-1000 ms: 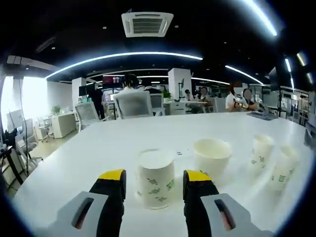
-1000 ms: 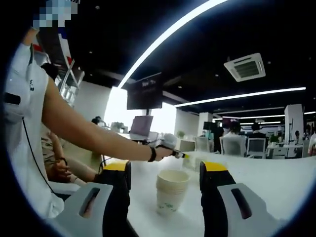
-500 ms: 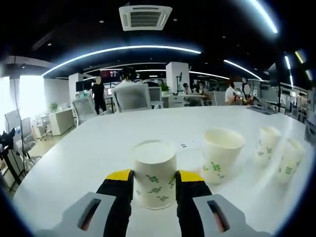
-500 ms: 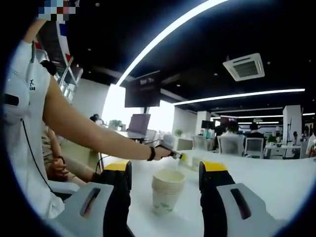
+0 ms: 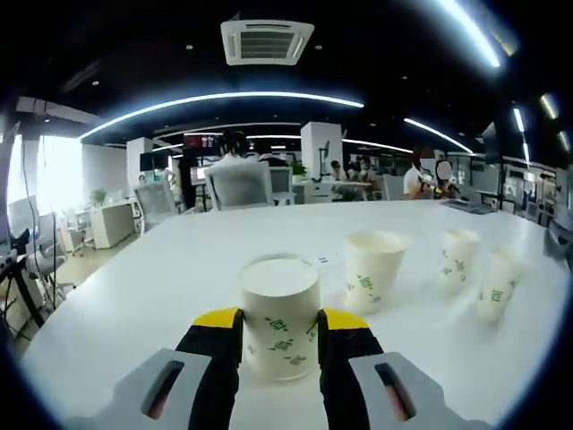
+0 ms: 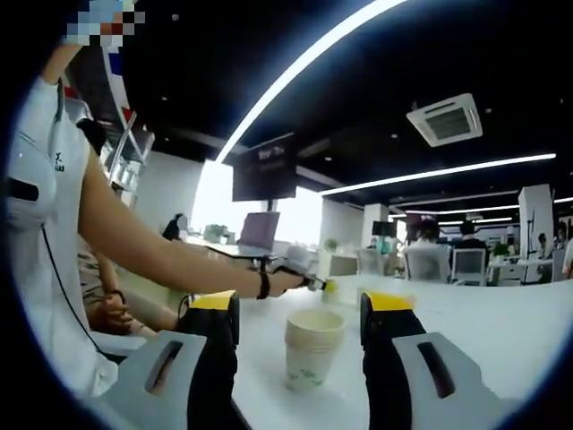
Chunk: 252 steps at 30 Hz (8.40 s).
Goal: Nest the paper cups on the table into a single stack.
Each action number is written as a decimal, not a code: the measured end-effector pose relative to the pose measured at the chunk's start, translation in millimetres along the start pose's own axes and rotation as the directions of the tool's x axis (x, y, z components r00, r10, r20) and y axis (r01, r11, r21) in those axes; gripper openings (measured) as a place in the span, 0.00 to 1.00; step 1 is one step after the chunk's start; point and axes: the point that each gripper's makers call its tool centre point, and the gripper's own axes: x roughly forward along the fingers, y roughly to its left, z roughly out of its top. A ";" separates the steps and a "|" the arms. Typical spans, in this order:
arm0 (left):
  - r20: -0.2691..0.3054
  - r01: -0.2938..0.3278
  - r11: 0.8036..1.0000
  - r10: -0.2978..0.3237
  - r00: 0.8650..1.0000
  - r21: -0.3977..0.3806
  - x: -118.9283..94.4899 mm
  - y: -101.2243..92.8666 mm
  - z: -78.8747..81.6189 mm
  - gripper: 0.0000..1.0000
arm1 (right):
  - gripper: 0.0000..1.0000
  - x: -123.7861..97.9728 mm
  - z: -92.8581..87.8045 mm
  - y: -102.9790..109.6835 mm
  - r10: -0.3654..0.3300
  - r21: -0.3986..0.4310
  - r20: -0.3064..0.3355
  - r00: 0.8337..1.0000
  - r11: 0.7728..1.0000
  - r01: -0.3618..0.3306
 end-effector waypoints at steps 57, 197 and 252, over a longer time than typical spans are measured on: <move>0.427 0.473 0.852 -0.522 0.738 0.224 -303.7 -292.2 105.0 0.36 | 0.30 45.9 -12.4 -20.5 0.002 0.130 0.073 0.997 0.991 -0.011; 0.376 0.512 0.837 -0.544 0.750 0.192 -313.5 -306.2 48.3 0.42 | 0.43 43.7 40.9 -11.0 0.046 0.162 0.236 0.971 0.983 -0.086; 0.345 0.383 0.920 -0.388 0.854 0.085 -308.2 -233.9 7.3 0.38 | 0.51 95.9 -46.9 -27.3 0.036 -0.016 -0.095 0.995 0.999 -0.038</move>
